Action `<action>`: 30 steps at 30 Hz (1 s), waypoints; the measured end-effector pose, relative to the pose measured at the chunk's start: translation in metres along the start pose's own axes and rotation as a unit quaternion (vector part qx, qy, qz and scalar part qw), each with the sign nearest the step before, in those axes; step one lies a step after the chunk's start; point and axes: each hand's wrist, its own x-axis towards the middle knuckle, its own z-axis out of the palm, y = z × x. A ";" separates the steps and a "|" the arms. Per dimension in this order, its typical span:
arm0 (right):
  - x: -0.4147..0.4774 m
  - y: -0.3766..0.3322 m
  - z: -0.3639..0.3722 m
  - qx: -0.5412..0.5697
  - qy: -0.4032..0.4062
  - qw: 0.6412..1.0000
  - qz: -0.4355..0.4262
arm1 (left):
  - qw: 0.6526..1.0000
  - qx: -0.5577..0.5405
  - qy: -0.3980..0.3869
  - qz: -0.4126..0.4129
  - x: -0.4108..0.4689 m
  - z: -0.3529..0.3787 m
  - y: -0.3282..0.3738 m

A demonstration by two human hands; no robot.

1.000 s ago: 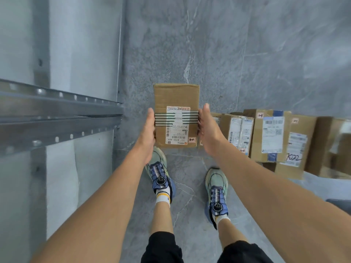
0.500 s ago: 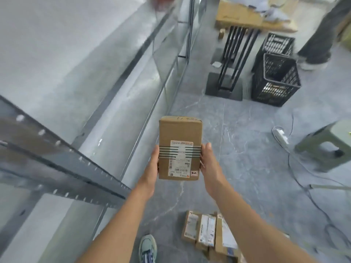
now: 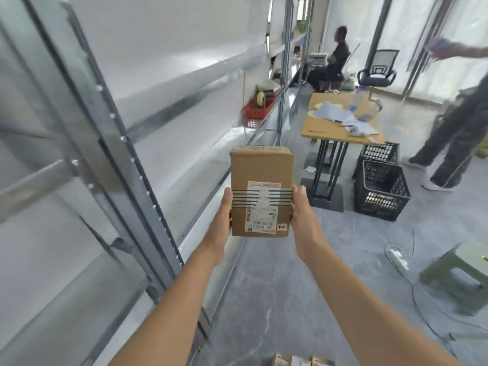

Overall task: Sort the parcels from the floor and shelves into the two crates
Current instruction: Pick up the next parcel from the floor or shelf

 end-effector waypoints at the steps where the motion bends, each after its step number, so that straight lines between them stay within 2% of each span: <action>1: -0.009 -0.008 0.004 0.004 -0.001 1.000 -0.009 | 1.000 0.000 -0.001 0.007 -0.010 -0.003 0.010; 10: -0.101 -0.065 0.052 0.006 -0.002 0.997 -0.070 | 0.996 0.024 0.030 0.075 -0.119 -0.035 0.071; 17: -0.172 -0.094 0.092 0.022 -0.062 0.992 -0.105 | 0.991 0.045 0.077 0.105 -0.213 -0.061 0.110; 30: -0.271 -0.115 0.149 0.027 -0.250 0.963 -0.100 | 0.948 0.058 0.285 0.125 -0.370 -0.073 0.129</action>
